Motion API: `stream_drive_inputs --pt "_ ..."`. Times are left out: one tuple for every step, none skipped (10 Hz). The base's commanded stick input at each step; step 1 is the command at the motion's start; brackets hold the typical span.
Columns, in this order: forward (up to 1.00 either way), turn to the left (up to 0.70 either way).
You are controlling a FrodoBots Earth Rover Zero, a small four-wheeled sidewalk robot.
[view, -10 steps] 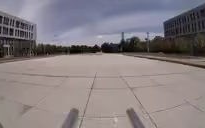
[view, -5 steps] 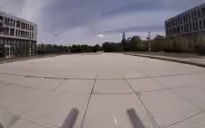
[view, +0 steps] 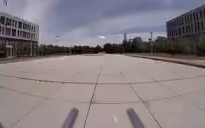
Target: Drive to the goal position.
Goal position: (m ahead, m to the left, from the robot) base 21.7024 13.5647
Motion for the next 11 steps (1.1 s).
stream_drive_inputs --pt "0.5 0.0" --pt "0.5 0.0" --pt "0.5 0.0" --pt "0.5 0.0" --pt "0.5 0.0" --pt "0.5 0.0" --pt "0.5 0.0" --pt "0.5 0.0" --pt "0.5 0.0" --pt "0.5 0.0" --pt "0.5 0.0"
